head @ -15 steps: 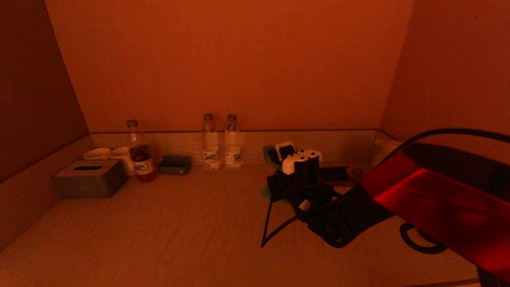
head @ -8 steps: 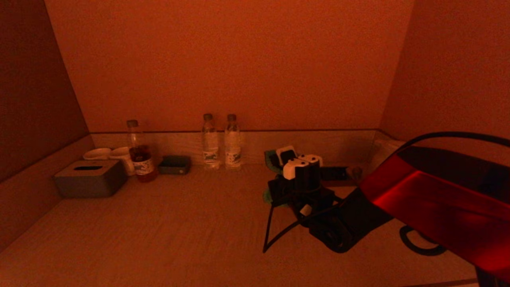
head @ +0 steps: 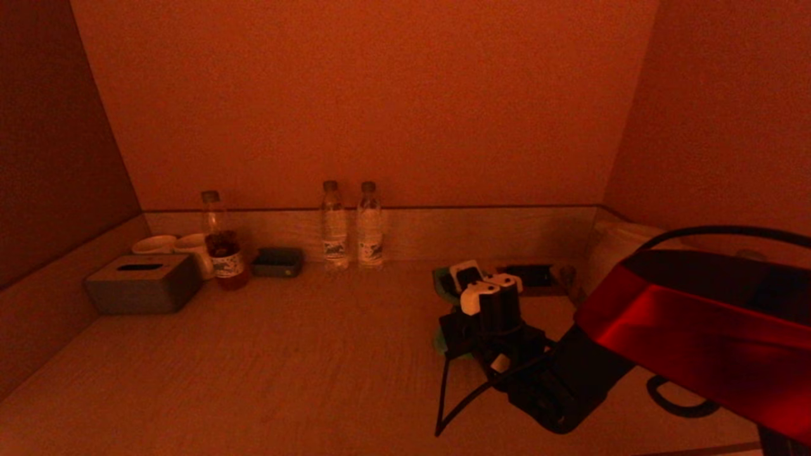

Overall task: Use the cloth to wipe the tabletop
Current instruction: Sweep the stains on the table

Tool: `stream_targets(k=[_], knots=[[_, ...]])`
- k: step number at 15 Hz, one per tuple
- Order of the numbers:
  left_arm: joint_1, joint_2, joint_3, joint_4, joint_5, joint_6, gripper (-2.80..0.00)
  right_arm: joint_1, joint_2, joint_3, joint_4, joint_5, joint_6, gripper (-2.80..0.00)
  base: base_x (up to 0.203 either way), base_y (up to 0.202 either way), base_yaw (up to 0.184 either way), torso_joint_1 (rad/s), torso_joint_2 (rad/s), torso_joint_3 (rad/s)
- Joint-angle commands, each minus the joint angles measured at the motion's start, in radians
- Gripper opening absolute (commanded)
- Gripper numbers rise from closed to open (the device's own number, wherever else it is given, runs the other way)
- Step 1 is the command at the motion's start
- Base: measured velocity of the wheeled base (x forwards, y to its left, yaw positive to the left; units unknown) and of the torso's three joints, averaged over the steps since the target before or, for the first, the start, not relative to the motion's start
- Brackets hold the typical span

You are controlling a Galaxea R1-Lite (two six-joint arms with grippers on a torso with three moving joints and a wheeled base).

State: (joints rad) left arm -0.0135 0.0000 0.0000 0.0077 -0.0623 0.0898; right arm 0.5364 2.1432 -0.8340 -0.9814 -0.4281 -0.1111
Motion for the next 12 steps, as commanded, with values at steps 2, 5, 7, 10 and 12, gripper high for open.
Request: stream_targets(k=[2, 5, 7, 10, 12], knots=[[0.0, 0.0, 0.0, 0.0, -0.001, 0.001, -2.8, -0.003, 0.0, 0.032, -0.086, -0.021, 0.001, -2.8, 0.0, 0.0, 0.0, 0.0, 0.0, 0.0], [0.0, 0.0, 0.0, 0.0, -0.001, 0.001, -2.8, -0.006, -0.013, 0.061, -0.088, -0.023, 0.019, -2.8, 0.0, 0.0, 0.0, 0.0, 0.0, 0.0], [0.0, 0.0, 0.0, 0.0, -0.001, 0.001, -2.8, -0.009, -0.019, 0.075, -0.103, -0.026, 0.024, -2.8, 0.0, 0.0, 0.0, 0.0, 0.0, 0.0], [0.0, 0.0, 0.0, 0.0, -0.001, 0.001, -2.8, -0.029, -0.023, 0.088, -0.111, -0.036, 0.024, -2.8, 0.0, 0.0, 0.0, 0.0, 0.0, 0.0], [0.0, 0.0, 0.0, 0.0, -0.001, 0.001, -2.8, -0.046, -0.031, 0.094, -0.115, -0.046, 0.025, -2.8, 0.0, 0.0, 0.0, 0.0, 0.0, 0.0]])
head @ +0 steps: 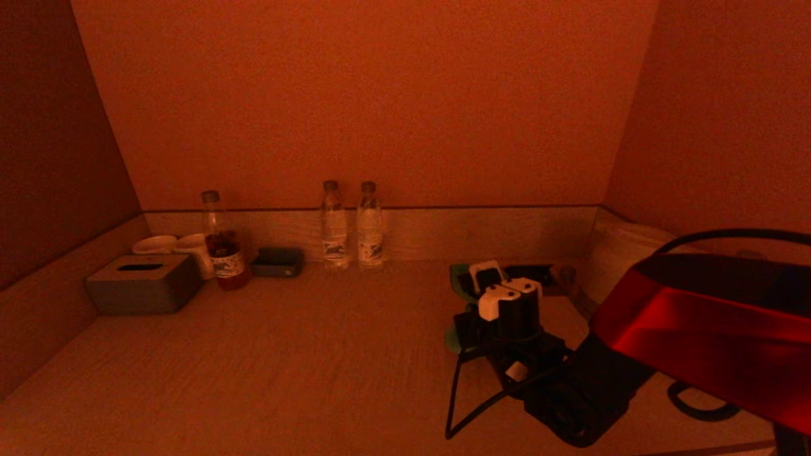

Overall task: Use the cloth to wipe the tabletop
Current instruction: Sweep the stains on the table

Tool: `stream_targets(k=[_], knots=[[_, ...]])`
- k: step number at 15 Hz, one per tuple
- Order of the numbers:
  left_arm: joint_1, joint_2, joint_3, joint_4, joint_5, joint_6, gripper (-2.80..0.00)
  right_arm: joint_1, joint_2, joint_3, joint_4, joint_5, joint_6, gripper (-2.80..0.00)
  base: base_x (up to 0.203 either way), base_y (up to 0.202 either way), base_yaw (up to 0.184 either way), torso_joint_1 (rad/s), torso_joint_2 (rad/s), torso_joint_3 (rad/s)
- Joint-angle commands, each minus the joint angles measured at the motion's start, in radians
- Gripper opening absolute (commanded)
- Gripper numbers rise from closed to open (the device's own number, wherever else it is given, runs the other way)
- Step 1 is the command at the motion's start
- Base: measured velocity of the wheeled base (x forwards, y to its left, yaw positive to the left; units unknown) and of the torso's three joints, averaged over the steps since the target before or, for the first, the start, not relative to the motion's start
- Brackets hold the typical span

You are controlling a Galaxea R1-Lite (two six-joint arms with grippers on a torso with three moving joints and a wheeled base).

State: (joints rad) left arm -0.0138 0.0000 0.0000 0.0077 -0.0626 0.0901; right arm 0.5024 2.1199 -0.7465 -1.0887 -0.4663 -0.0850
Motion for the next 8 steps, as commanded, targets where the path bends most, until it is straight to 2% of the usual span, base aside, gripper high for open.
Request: stream_targets(k=[1, 8], knots=[[0.0, 0.0, 0.0, 0.0, 0.0, 0.0, -2.8, -0.018, -0.011, 0.011, -0.008, -0.013, 0.0, -2.8, 0.0, 0.0, 0.0, 0.0, 0.0, 0.0], [0.0, 0.0, 0.0, 0.0, 0.0, 0.0, -2.8, -0.071, -0.038, 0.038, -0.008, -0.034, 0.004, -2.8, 0.0, 0.0, 0.0, 0.0, 0.0, 0.0]])
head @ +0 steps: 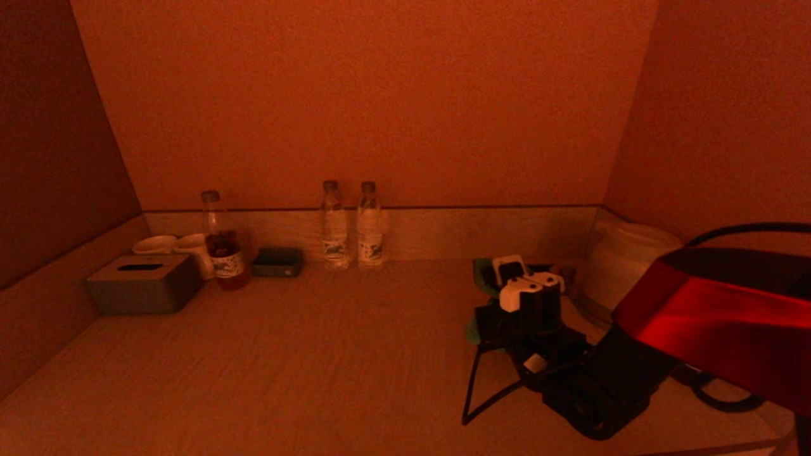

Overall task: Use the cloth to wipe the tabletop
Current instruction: Sweep the stains on the table

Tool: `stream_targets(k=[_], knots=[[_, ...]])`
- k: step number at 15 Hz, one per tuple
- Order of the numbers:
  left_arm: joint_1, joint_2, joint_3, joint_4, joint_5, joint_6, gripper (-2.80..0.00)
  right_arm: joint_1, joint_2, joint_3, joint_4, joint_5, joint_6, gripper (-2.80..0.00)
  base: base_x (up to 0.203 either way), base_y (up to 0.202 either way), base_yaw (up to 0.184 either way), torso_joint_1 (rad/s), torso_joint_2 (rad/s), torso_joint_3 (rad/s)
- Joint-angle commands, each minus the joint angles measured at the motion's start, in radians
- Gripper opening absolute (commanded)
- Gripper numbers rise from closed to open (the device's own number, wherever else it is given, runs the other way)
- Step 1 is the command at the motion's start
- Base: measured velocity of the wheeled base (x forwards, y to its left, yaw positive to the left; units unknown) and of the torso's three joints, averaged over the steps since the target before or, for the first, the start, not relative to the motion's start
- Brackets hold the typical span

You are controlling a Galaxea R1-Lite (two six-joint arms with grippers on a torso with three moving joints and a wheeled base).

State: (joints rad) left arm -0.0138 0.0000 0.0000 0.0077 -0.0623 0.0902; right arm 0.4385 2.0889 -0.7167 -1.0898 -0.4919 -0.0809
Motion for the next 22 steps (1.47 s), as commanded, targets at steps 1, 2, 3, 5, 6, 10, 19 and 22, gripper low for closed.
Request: stream_targets(k=[1, 2, 3, 5, 6, 10, 19, 22], knots=[[0.0, 0.0, 0.0, 0.0, -0.001, 0.0, -2.8, -0.007, -0.007, 0.008, -0.007, -0.008, 0.0, -2.8, 0.0, 0.0, 0.0, 0.0, 0.0, 0.0], [0.0, 0.0, 0.0, 0.0, -0.001, 0.0, -2.8, -0.013, -0.011, 0.013, -0.007, -0.011, 0.006, -2.8, 0.0, 0.0, 0.0, 0.0, 0.0, 0.0], [0.0, 0.0, 0.0, 0.0, -0.001, 0.0, -2.8, -0.023, -0.018, 0.025, -0.007, -0.014, 0.016, -2.8, 0.0, 0.0, 0.0, 0.0, 0.0, 0.0], [0.0, 0.0, 0.0, 0.0, -0.001, 0.0, -2.8, -0.027, -0.021, 0.029, -0.007, -0.014, 0.016, -2.8, 0.0, 0.0, 0.0, 0.0, 0.0, 0.0], [0.0, 0.0, 0.0, 0.0, -0.001, 0.0, -2.8, -0.043, -0.037, 0.047, -0.007, -0.014, 0.016, -2.8, 0.0, 0.0, 0.0, 0.0, 0.0, 0.0], [0.0, 0.0, 0.0, 0.0, -0.001, 0.0, -2.8, -0.069, -0.043, 0.057, -0.007, -0.016, 0.016, -2.8, 0.0, 0.0, 0.0, 0.0, 0.0, 0.0], [0.0, 0.0, 0.0, 0.0, -0.001, 0.0, -2.8, -0.095, -0.053, 0.062, -0.007, -0.017, 0.013, -2.8, 0.0, 0.0, 0.0, 0.0, 0.0, 0.0], [0.0, 0.0, 0.0, 0.0, -0.001, 0.0, -2.8, -0.095, -0.044, 0.056, -0.007, -0.016, 0.015, -2.8, 0.0, 0.0, 0.0, 0.0, 0.0, 0.0]])
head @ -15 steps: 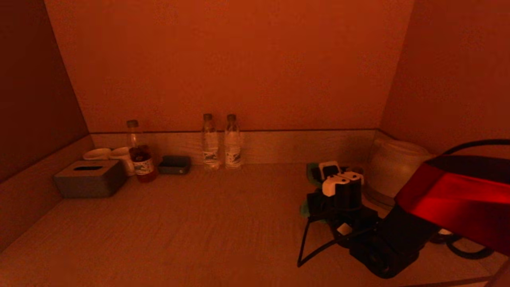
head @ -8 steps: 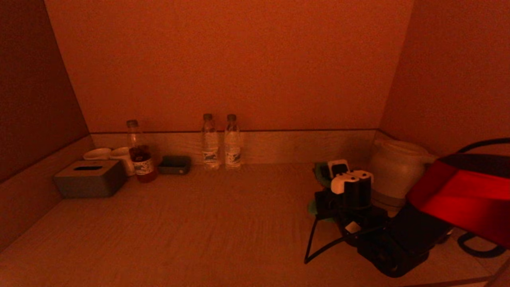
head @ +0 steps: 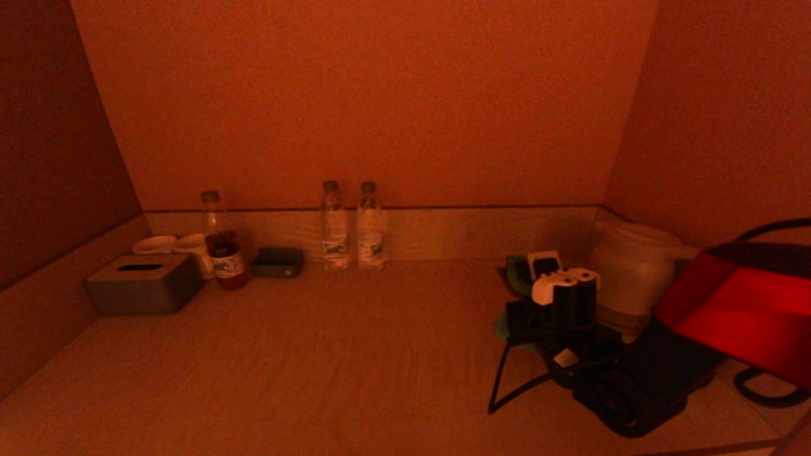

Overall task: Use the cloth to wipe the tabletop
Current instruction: Sweep the stains on the table

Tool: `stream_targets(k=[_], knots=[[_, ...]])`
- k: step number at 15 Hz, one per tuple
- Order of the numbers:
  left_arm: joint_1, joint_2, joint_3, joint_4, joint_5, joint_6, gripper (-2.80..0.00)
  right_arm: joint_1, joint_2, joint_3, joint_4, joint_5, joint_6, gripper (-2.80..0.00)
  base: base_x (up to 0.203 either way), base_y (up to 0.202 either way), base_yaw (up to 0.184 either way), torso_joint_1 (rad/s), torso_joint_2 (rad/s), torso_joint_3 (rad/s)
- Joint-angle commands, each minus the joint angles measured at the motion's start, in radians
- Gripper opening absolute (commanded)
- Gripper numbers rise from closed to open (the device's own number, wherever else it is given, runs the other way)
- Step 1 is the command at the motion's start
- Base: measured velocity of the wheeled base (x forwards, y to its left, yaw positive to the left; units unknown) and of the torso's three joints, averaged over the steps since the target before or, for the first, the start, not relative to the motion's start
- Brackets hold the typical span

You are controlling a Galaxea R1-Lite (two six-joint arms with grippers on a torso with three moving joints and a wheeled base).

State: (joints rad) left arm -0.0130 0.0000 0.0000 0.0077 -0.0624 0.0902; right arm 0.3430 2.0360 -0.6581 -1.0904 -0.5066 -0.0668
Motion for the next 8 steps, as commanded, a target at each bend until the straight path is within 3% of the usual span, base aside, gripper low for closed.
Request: stream_targets(k=[1, 8], knots=[[-0.001, 0.0, 0.0, 0.0, 0.0, 0.0, -2.8, 0.001, 0.009, -0.004, -0.006, -0.001, 0.001, -2.8, 0.0, 0.0, 0.0, 0.0, 0.0, 0.0], [-0.001, 0.0, 0.0, 0.0, 0.0, 0.0, -2.8, 0.001, 0.009, -0.006, -0.006, -0.001, -0.001, -2.8, 0.0, 0.0, 0.0, 0.0, 0.0, 0.0]])
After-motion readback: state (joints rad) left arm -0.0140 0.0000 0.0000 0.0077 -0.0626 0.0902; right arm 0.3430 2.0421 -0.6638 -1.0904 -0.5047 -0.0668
